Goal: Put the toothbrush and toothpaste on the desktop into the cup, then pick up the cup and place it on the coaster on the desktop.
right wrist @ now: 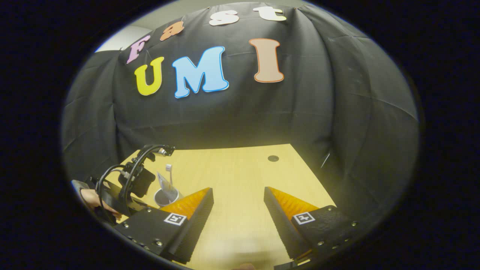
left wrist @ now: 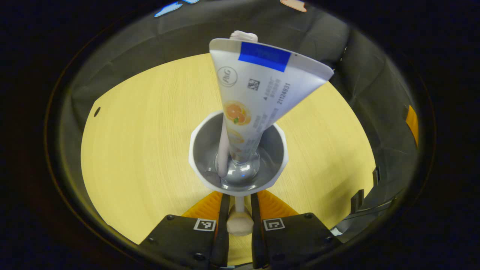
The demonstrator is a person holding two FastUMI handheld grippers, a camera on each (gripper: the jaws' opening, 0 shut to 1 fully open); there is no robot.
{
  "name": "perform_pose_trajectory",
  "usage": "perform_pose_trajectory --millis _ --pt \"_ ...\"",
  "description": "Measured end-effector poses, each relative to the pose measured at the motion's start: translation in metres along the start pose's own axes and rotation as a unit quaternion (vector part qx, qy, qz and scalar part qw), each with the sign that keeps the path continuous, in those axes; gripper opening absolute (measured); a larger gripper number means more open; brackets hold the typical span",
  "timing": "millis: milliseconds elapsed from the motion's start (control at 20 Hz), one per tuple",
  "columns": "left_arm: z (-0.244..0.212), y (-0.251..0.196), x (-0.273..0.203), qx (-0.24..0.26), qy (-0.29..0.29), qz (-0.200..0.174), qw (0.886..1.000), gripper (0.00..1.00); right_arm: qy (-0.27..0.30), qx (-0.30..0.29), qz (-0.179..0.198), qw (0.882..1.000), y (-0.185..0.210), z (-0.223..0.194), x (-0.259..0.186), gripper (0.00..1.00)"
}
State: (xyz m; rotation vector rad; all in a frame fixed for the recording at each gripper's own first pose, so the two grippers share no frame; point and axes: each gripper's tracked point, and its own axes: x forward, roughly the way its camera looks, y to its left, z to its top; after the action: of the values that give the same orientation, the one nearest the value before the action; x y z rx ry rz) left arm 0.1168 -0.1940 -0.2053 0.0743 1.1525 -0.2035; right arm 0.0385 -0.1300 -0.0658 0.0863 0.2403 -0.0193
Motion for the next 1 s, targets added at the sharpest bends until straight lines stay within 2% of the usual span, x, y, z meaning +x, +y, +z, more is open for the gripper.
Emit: perform_pose_trajectory --millis 550,800,850,1000 --pt "-0.011 -0.008 0.012 -0.018 0.019 0.029 0.999 0.34 0.005 -0.019 0.030 0.999 -0.015 -0.002 -0.004 0.88" --pt "-0.009 -0.011 0.012 -0.040 -0.001 0.020 0.999 0.38 0.001 -0.024 0.041 0.999 -0.012 0.001 -0.009 0.88" --pt "-0.008 -0.013 0.010 -0.047 -0.008 0.016 0.999 0.41 -0.001 -0.025 0.042 0.999 -0.010 0.002 -0.010 0.88" --pt "-0.001 -0.018 -0.002 -0.052 -0.045 0.004 0.998 0.70 -0.008 -0.037 0.038 0.999 -0.005 0.006 -0.013 0.88"
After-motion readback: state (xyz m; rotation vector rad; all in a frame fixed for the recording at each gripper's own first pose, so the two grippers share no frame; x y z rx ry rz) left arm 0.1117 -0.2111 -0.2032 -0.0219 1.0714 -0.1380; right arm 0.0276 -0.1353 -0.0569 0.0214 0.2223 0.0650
